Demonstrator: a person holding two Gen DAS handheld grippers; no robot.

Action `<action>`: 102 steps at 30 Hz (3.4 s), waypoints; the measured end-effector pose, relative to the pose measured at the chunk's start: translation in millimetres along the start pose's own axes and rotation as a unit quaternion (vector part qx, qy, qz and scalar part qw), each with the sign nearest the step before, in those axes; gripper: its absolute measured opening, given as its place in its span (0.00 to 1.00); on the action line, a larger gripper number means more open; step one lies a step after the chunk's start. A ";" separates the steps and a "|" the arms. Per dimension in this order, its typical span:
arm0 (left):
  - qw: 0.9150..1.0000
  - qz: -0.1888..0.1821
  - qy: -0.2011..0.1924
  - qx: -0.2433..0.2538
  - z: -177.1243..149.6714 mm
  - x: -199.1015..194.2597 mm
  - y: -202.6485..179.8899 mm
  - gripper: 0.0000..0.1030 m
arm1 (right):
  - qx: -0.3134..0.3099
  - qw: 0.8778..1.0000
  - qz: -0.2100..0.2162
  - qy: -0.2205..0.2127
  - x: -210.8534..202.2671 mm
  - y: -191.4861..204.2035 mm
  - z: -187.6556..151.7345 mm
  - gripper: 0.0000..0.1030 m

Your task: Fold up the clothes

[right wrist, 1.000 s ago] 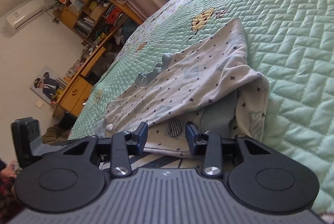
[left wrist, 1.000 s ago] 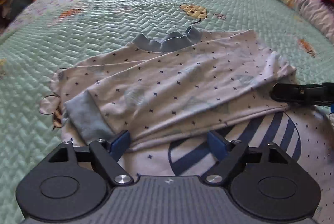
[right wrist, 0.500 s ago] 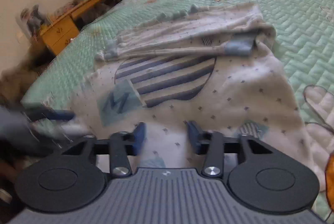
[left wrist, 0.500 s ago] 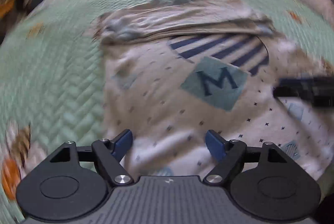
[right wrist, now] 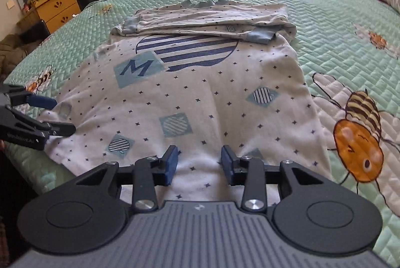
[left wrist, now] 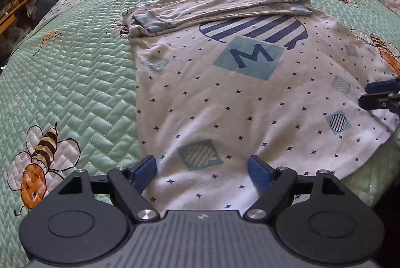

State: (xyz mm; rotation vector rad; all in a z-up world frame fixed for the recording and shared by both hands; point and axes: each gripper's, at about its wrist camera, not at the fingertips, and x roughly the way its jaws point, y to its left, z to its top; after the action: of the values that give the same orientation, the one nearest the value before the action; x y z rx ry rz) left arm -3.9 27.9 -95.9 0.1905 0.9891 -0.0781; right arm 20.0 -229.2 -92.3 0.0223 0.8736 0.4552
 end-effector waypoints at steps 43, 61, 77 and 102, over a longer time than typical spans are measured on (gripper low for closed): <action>0.994 -0.098 -0.009 0.049 23.0 23.8 -6.8 0.99 | 0.040 0.994 0.093 -0.038 20.1 -36.3 12.3 0.70; 0.995 -0.092 -0.024 0.029 19.3 24.7 -0.4 0.99 | 0.142 0.970 0.159 -0.113 38.3 -37.6 -1.3 0.71; 0.997 -0.068 0.011 0.024 8.3 12.5 14.2 0.99 | 0.123 0.984 0.117 -0.061 11.8 -52.4 -7.0 0.61; 0.966 -0.103 -0.081 -0.222 -78.7 -89.9 99.0 0.91 | 0.210 0.958 0.196 -0.022 -7.4 -4.7 -31.3 0.63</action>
State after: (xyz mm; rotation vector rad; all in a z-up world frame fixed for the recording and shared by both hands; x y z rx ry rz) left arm -102.8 138.5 -50.5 -0.3264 0.8372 -0.0599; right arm -5.6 -241.5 -108.1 0.6041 0.9103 0.6275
